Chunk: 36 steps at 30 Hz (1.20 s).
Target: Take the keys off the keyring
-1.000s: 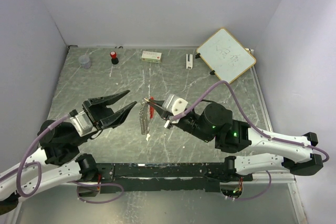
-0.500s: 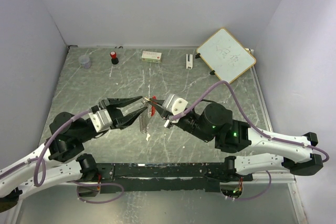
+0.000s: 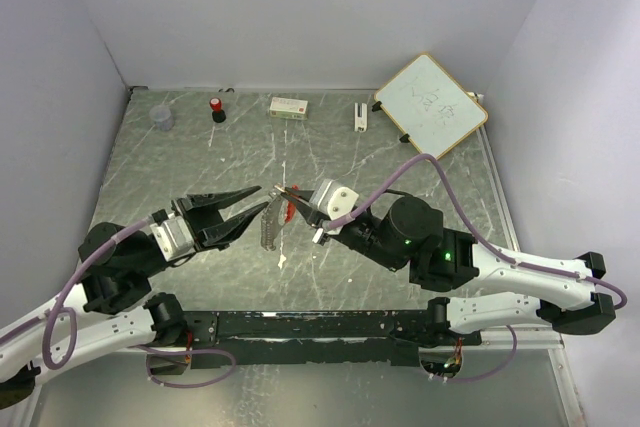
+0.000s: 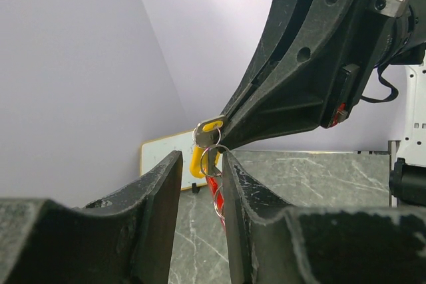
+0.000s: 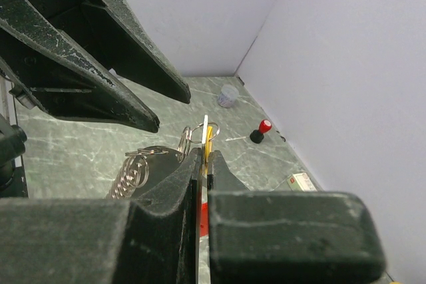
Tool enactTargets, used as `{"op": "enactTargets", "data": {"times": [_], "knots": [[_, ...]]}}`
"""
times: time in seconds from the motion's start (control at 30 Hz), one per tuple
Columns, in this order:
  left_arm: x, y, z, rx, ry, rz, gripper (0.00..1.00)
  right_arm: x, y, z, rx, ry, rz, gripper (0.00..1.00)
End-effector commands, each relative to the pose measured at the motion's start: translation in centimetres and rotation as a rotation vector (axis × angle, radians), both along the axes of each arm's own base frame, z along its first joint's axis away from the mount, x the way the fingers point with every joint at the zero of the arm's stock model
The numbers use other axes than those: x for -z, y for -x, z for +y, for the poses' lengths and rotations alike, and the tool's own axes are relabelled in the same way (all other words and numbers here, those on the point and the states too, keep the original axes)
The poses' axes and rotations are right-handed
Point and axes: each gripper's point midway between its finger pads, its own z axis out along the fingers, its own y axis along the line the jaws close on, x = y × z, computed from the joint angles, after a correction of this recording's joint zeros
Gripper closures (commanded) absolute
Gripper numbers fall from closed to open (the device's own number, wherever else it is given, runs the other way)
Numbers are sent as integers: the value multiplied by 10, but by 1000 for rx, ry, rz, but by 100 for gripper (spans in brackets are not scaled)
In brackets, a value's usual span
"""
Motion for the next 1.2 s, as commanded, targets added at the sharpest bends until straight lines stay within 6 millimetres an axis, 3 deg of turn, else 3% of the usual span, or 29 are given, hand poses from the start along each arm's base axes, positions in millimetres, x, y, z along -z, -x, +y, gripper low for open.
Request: {"op": "enactTargets", "data": {"times": [0.0, 1.17], "knots": [[-3, -4, 2, -23, 21, -6, 59, -23, 2, -3, -10, -73, -20, 100], [7, -17, -10, -48, 5, 23, 63, -23, 7, -1, -37, -77, -23, 100]]}}
